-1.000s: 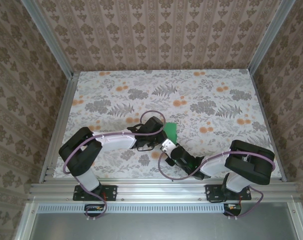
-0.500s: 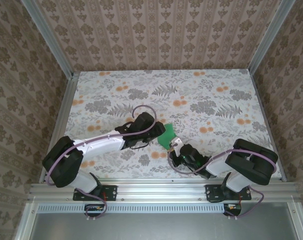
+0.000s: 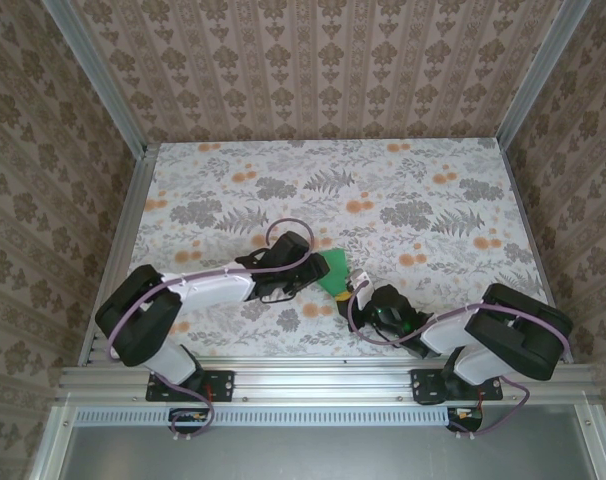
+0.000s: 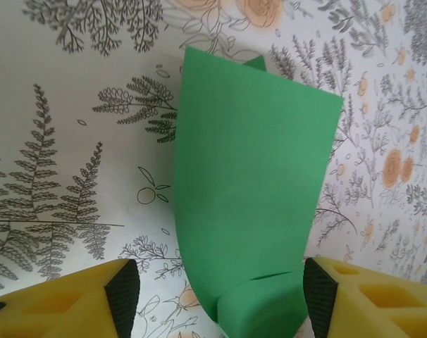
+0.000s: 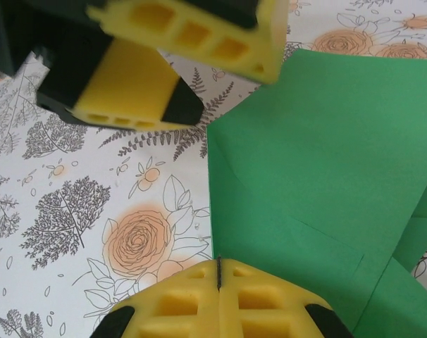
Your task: Fold a paper plane with a square sheet of paper (pick it up from the middle)
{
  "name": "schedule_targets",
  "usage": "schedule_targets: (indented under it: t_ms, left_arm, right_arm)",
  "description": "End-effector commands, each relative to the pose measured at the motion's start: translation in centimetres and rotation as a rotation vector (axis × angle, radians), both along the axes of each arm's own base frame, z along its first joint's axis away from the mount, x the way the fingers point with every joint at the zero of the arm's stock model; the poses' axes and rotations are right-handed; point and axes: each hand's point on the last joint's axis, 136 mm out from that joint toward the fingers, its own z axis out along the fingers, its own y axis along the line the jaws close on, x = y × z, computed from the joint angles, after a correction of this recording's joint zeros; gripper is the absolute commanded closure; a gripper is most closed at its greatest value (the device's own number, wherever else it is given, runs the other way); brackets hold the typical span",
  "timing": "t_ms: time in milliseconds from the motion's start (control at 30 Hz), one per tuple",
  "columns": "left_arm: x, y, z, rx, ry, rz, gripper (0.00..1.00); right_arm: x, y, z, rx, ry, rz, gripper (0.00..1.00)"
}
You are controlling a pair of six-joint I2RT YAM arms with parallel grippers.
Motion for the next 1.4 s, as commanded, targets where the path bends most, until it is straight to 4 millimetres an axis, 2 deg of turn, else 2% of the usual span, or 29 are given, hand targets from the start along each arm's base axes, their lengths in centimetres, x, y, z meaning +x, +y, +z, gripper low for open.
schedule_targets:
  t_ms: [0,233,467,667,700,800,900,1167,1367]
  left_arm:
    - [0.1,-1.2,-0.1,-0.032,0.021,-0.016,0.38]
    - [0.6,-2.3,-1.6,-0.025,0.052,-0.031,0.61]
    - [1.1,-3.9,-1.2,-0.028,0.036,-0.078,0.76]
    - [1.2,-4.9,-1.5,-0.019,0.049,-0.105,0.88]
    - [1.2,-5.2,-1.6,-0.022,0.053,-0.111,0.89]
    - [1.1,-5.7,-1.8,-0.021,0.06,-0.118,0.91]
    - [1.0,-6.0,-1.9,-0.015,0.068,-0.12,0.92]
    - [1.2,-6.4,-1.4,-0.02,0.067,-0.122,0.92]
    - [1.3,-6.6,-1.0,-0.024,0.064,-0.128,0.92]
  right_arm:
    - [-0.2,-0.3,-0.1,-0.019,-0.002,0.008,0.96]
    - [-0.2,-0.6,-0.6,-0.058,0.002,0.011,0.94]
    - [0.3,-1.6,-0.1,-0.125,-0.011,-0.028,0.9]
    - [0.6,-2.7,0.2,-0.243,0.006,-0.053,0.78]
    - [0.6,-2.9,0.3,-0.255,0.005,-0.056,0.71]
    - [0.7,-3.0,0.9,-0.278,0.007,-0.059,0.67]
    - [1.1,-3.0,1.6,-0.324,0.013,-0.076,0.55]
    - [0.9,-2.4,0.9,-0.431,0.008,-0.058,0.5]
    - [2.2,-3.4,1.3,-0.509,-0.063,-0.146,0.49]
